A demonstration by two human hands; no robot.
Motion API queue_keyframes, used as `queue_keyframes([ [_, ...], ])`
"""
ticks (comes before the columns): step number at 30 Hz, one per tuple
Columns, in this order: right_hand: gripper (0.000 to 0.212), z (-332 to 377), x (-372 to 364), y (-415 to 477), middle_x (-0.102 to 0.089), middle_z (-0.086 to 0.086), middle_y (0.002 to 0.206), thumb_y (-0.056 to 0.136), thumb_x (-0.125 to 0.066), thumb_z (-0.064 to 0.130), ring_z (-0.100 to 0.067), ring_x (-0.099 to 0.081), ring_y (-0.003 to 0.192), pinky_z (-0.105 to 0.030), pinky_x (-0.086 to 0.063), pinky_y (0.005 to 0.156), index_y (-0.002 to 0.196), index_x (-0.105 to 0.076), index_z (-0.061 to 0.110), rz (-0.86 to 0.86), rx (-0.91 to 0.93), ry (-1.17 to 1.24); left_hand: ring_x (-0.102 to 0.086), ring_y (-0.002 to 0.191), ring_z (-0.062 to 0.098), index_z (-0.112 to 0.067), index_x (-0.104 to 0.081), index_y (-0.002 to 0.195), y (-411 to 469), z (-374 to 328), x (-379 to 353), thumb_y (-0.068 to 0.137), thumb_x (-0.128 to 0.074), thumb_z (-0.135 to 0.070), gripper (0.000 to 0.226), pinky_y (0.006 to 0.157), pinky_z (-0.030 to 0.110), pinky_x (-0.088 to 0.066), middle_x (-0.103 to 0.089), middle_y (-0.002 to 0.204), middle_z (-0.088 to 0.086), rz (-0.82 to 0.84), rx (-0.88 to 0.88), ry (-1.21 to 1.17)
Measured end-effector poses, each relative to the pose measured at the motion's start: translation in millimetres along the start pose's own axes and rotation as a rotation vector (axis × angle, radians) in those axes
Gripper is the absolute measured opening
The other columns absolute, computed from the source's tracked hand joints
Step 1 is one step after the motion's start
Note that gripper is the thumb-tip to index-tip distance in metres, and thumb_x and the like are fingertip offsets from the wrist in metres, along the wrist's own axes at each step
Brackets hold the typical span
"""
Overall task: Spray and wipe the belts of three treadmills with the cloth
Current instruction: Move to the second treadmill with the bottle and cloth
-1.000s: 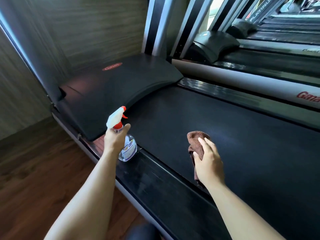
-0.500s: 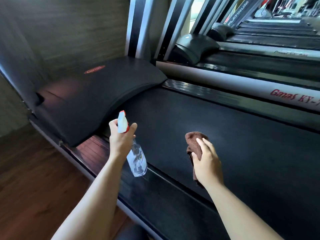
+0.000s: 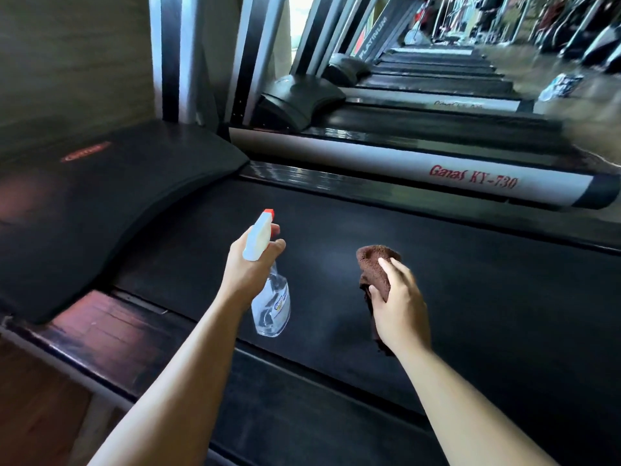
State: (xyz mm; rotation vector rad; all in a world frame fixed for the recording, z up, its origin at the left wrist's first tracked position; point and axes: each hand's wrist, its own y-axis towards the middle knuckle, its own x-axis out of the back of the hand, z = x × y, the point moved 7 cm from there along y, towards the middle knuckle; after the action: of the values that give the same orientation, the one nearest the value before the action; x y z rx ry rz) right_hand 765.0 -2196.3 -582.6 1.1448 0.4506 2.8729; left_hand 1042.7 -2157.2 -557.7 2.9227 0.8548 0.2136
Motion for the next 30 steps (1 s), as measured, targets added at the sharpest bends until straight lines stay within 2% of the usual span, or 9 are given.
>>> queue_keyframes([
  [3, 0.053, -17, 36, 4, -0.041, 0.006, 0.151, 0.093, -0.064, 0.016, -0.019, -0.047, 0.132, -0.034, -0.04, 0.104, 0.143, -0.048, 0.021, -0.039, -0.038, -0.006, -0.067, 0.089, 0.011, -0.022, -0.071, 0.109, -5, -16, -41, 0.081, -0.074, -0.023, 0.028, 0.085, 0.034, -0.054, -0.073, 0.1, -0.008, 0.069, 0.0, -0.025],
  [6, 0.054, -28, 72, 6, -0.04, 0.008, 0.152, 0.093, -0.064, 0.015, -0.018, -0.045, 0.133, -0.033, -0.039, 0.105, 0.144, -0.047, 0.022, -0.047, -0.09, -0.017, -0.066, 0.087, 0.008, -0.024, -0.071, 0.106, -15, -37, -82, 0.086, -0.074, -0.017, 0.021, 0.082, 0.033, -0.052, -0.073, 0.1, -0.009, 0.161, 0.003, -0.011],
  [11, 0.054, -22, 133, 9, -0.04, 0.007, 0.152, 0.093, -0.064, 0.013, -0.019, -0.044, 0.134, -0.031, -0.037, 0.108, 0.143, -0.048, 0.022, -0.039, -0.151, -0.035, -0.063, 0.083, 0.006, -0.025, -0.07, 0.103, -37, -95, -138, 0.08, -0.071, -0.028, 0.023, 0.081, 0.032, -0.051, -0.071, 0.101, -0.006, 0.344, -0.002, 0.054],
  [14, 0.054, -7, 175, 17, -0.041, 0.004, 0.151, 0.092, -0.064, 0.013, -0.019, -0.044, 0.134, -0.031, -0.036, 0.109, 0.143, -0.049, 0.021, -0.046, -0.177, -0.043, -0.063, 0.084, 0.004, -0.027, -0.069, 0.104, -50, -138, -161, 0.082, -0.071, -0.028, 0.022, 0.08, 0.027, -0.05, -0.071, 0.102, -0.011, 0.433, -0.004, 0.092],
  [17, 0.053, 14, 219, 22, -0.041, 0.005, 0.151, 0.093, -0.064, 0.015, -0.019, -0.047, 0.132, -0.03, -0.037, 0.106, 0.143, -0.05, 0.021, -0.059, -0.209, -0.051, -0.06, 0.08, 0.005, -0.03, -0.068, 0.102, -62, -180, -175, 0.088, -0.071, -0.022, 0.016, 0.077, 0.028, -0.049, -0.069, 0.098, -0.007, 0.504, 0.014, 0.143],
  [24, 0.053, 68, 325, 28, -0.04, 0.005, 0.152, 0.093, -0.065, 0.017, -0.019, -0.045, 0.134, -0.035, -0.041, 0.107, 0.144, -0.048, 0.022, -0.101, -0.275, -0.055, -0.058, 0.073, 0.005, -0.031, -0.067, 0.101, -84, -289, -193, 0.089, -0.069, -0.022, 0.015, 0.066, 0.02, -0.048, -0.067, 0.088, -0.01, 0.605, 0.016, 0.208],
  [30, 0.055, 115, 417, 23, -0.044, 0.001, 0.149, 0.091, -0.067, 0.015, -0.021, -0.047, 0.133, -0.037, -0.044, 0.105, 0.143, -0.049, 0.02, -0.201, -0.285, -0.081, -0.06, 0.075, 0.007, -0.031, -0.067, 0.102, -105, -381, -213, 0.09, -0.07, -0.023, 0.015, 0.065, 0.018, -0.049, -0.069, 0.093, -0.005, 0.701, -0.012, 0.213],
])
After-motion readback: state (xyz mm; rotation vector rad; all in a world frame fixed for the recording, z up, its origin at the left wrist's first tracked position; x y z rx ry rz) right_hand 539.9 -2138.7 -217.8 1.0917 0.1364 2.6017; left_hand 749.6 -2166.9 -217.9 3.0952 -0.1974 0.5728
